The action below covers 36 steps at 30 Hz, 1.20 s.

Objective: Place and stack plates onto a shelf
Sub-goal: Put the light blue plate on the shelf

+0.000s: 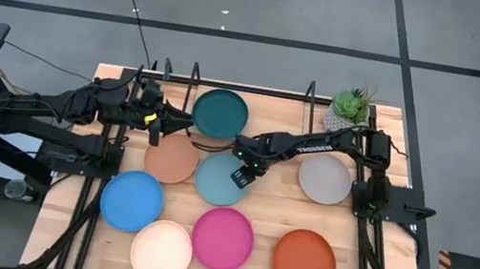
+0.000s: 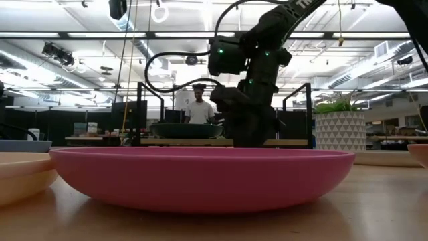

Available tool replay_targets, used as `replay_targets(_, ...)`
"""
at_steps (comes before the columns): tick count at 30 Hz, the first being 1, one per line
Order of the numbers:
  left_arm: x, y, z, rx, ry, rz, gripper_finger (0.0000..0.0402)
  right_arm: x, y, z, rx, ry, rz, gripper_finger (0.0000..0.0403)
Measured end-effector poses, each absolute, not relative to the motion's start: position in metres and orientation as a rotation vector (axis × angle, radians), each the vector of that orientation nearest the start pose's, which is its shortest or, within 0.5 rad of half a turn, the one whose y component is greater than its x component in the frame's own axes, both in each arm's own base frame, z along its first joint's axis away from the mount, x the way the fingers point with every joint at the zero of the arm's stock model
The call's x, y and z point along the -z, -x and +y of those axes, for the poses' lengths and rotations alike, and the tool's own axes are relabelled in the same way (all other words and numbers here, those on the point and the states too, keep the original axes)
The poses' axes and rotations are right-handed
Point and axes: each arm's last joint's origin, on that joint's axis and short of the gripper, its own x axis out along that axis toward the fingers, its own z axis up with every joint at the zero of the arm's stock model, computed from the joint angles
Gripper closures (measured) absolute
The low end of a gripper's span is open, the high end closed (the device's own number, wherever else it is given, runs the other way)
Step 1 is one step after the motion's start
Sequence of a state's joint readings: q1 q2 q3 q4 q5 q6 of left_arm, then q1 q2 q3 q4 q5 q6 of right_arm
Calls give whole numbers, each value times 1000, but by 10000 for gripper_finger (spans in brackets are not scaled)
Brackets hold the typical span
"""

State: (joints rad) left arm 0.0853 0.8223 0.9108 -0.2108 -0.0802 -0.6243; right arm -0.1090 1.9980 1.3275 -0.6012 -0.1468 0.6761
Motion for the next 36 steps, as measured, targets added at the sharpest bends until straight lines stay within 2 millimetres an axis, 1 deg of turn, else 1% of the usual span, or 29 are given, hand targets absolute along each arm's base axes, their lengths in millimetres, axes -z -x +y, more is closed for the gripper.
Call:
replay_targets(3,-366,-174,17,-196,623,70,260,-144,-384,-36,412,-736,1232,266)
replay_targets(5,-366,-174,17,-196,623,70,260,-143,-383,-35,432,-725,1232,278)
replay_targets(8,-366,-174,17,-197,623,73,260,-143,-383,-35,444,-717,1232,311)
replay_targets(13,-366,-174,17,-198,623,73,260,-143,-383,-36,445,-712,1232,383)
replay_targets(15,-366,-174,17,-198,623,72,260,-145,-381,-38,429,-720,1247,388)
replay_targets(17,-366,-174,17,-198,623,72,260,-150,-377,-41,439,-723,1258,384)
replay_targets(20,-366,-174,17,-198,620,72,260,-166,-368,-52,482,-688,1243,379)
replay_targets(23,-366,-174,17,-200,618,72,260,-182,-359,-67,489,-670,1222,387)
replay_targets(26,-366,-174,17,-200,615,72,260,-206,-348,-84,485,-667,1172,388)
replay_targets(32,-366,-174,17,-200,616,70,260,-264,-324,-124,507,-617,1124,387)
replay_targets(34,-366,-174,17,-203,616,70,260,-277,-319,-139,500,-568,1132,387)
replay_targets(36,-366,-174,17,-204,616,70,260,-285,-317,-156,461,-491,1143,387)
